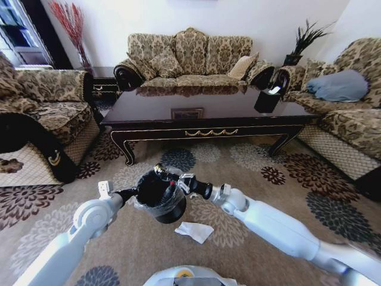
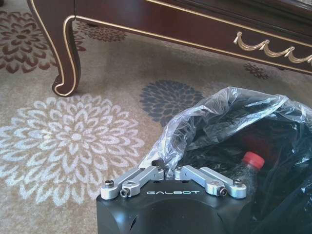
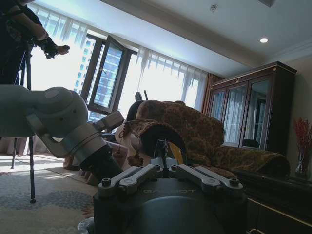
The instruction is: Move to the front of the table and pick up the trash from the floor, then place it into the trash bin.
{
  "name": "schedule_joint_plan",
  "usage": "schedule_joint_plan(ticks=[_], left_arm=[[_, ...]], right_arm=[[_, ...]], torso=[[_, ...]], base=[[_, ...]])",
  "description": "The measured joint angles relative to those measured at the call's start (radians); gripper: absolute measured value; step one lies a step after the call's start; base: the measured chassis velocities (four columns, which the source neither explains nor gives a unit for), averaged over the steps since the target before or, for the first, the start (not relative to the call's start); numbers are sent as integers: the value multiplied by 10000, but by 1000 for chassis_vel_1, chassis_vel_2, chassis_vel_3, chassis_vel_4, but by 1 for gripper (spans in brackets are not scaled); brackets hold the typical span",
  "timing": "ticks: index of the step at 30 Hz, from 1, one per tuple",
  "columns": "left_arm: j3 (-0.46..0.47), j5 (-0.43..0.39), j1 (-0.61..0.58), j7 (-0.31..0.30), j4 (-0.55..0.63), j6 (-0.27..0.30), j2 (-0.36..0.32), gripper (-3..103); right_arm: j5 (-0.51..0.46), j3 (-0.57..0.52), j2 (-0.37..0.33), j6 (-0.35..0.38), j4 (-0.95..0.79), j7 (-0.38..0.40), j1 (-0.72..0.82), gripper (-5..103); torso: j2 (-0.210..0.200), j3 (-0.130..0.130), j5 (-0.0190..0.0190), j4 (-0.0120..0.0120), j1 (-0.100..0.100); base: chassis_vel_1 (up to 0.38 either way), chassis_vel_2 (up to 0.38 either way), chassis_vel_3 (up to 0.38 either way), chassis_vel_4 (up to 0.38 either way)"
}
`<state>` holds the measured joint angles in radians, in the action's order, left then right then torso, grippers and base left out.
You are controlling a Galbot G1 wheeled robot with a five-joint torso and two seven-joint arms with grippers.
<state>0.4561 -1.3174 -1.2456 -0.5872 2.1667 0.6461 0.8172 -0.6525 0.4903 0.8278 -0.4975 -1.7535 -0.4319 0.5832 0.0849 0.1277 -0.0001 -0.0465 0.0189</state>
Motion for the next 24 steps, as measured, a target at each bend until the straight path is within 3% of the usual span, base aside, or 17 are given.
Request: schedule_joint_plan(ticks=[7, 13, 15, 18, 19, 23, 24], left_arm=[[156, -38, -44, 7, 72, -8, -48, 4], [209, -31, -172, 9, 143, -9, -52, 4], [215, -26, -197, 9, 170, -9, -54, 4], [256, -18, -261, 9, 239, -9, -58, 4], [256, -18, -261, 9, 239, -9, -58, 4], [347, 8, -379, 1, 317, -8, -79, 4], [347, 8, -379, 1, 317, -8, -79, 4]], right_arm=[[355, 208, 47, -44, 331, -300, -34, 1], [431, -36, -40, -72, 379, -99, 71, -1], [431, -85, -49, -78, 381, -78, 91, 4], [418, -169, -72, -81, 359, -47, 158, 20], [418, -169, -72, -81, 359, -47, 158, 20], [412, -311, -110, -87, 317, -14, 258, 41], [412, -311, -110, -87, 317, -14, 258, 41]], torso=[[-1, -1, 1, 0, 0], [0, -1, 0, 0, 0], [0, -1, 1, 0, 0], [0, -1, 0, 0, 0], [0, -1, 0, 0, 0], [0, -1, 1, 0, 0], [0, -1, 1, 0, 0]], base=[[0, 0, 0, 0], [0, 0, 0, 0], [0, 0, 0, 0], [0, 0, 0, 0], [0, 0, 0, 0], [0, 0, 0, 0], [0, 0, 0, 0]])
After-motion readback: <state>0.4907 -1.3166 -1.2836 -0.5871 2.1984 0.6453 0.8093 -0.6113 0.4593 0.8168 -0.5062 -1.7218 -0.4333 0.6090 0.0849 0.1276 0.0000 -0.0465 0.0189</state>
